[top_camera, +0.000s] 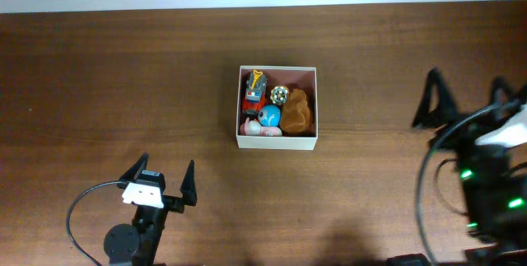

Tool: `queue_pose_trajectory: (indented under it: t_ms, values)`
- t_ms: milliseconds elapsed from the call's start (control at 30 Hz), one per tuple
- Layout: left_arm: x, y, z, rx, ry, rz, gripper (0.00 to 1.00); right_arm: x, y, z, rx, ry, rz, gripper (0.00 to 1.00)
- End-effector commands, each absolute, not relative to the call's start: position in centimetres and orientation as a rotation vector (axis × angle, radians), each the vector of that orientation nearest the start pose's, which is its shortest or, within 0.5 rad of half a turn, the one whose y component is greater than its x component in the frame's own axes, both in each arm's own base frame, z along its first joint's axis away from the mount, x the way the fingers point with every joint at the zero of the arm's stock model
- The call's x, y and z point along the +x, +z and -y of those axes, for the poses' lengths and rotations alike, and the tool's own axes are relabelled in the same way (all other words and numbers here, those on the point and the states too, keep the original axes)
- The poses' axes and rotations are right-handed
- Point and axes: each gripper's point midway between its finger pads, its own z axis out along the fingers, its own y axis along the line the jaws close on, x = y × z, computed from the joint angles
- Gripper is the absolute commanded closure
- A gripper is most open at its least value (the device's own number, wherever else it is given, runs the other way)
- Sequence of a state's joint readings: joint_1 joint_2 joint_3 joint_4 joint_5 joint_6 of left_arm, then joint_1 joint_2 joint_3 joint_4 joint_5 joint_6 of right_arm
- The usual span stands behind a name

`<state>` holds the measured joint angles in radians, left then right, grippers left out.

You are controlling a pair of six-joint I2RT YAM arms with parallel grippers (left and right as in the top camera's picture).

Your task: Pack container

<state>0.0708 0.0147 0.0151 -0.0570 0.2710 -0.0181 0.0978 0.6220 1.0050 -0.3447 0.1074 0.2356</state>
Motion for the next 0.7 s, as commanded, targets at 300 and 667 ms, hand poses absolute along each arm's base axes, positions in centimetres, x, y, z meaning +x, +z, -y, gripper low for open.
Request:
queue_pose_trajectory:
  t_ms: [300, 667]
  values:
    - [24.3, 16.2, 2.8, 0.139, -0.163, -1.622, 0.00, 23.9, 28.8, -2.6, 0.076, 0.296, -1.343, 0.01]
    - [24.3, 16.2, 2.8, 0.139, -0.164, -1.622, 0.00, 23.9, 23.9, -3.0, 0.062, 0.308, -1.402, 0.01]
